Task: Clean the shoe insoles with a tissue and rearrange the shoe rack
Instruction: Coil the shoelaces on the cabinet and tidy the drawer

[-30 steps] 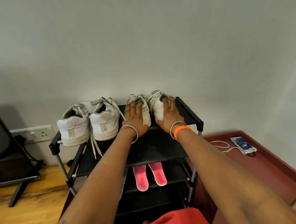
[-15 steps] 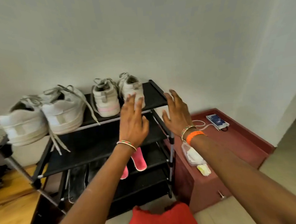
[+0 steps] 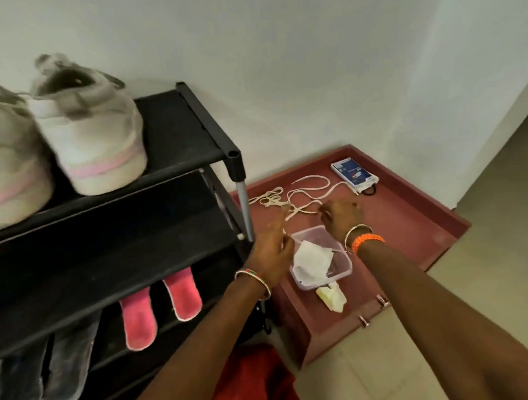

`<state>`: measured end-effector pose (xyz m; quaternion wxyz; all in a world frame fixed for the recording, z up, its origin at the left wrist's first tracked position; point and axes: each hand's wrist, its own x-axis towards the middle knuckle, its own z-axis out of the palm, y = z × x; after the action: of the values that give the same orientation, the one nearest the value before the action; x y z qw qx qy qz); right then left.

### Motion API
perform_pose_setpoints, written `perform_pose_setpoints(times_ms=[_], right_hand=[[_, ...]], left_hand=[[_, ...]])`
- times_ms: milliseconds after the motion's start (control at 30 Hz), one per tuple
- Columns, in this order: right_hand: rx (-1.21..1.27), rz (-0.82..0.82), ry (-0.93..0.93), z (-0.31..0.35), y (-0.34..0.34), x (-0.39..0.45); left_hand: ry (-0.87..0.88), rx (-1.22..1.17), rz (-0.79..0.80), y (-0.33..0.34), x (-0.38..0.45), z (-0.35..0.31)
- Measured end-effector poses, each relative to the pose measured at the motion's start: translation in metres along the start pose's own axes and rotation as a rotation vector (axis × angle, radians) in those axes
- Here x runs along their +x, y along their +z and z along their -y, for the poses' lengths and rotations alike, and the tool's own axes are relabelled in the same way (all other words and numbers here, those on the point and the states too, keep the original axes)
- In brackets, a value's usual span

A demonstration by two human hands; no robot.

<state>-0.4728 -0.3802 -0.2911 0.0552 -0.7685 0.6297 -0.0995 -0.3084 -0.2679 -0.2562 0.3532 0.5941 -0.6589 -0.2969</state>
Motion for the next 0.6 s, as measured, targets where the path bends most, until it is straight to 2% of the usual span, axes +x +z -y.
perform_pose_setpoints(times_ms=[133, 300, 467, 600], right_hand=[[0.127, 0.105, 0.168, 0.0, 0.033, 0.047], [0.306, 0.118, 0.261, -0.023, 0.057, 0.096], [0.135, 0.207, 0.246, -0.027, 0.069, 0.107], [0.153, 0.227, 0.273, -0.027, 0.06, 0.102]], left_hand=[[-0.098, -0.16, 0.107, 0.038, 0.04, 0.02], [-0.176, -0.339, 0.027, 0.062, 0.077, 0.046], [-0.227, -0.429, -0.012, 0.066, 0.09, 0.05], [-0.223, -0.404, -0.005, 0.057, 0.088, 0.036]])
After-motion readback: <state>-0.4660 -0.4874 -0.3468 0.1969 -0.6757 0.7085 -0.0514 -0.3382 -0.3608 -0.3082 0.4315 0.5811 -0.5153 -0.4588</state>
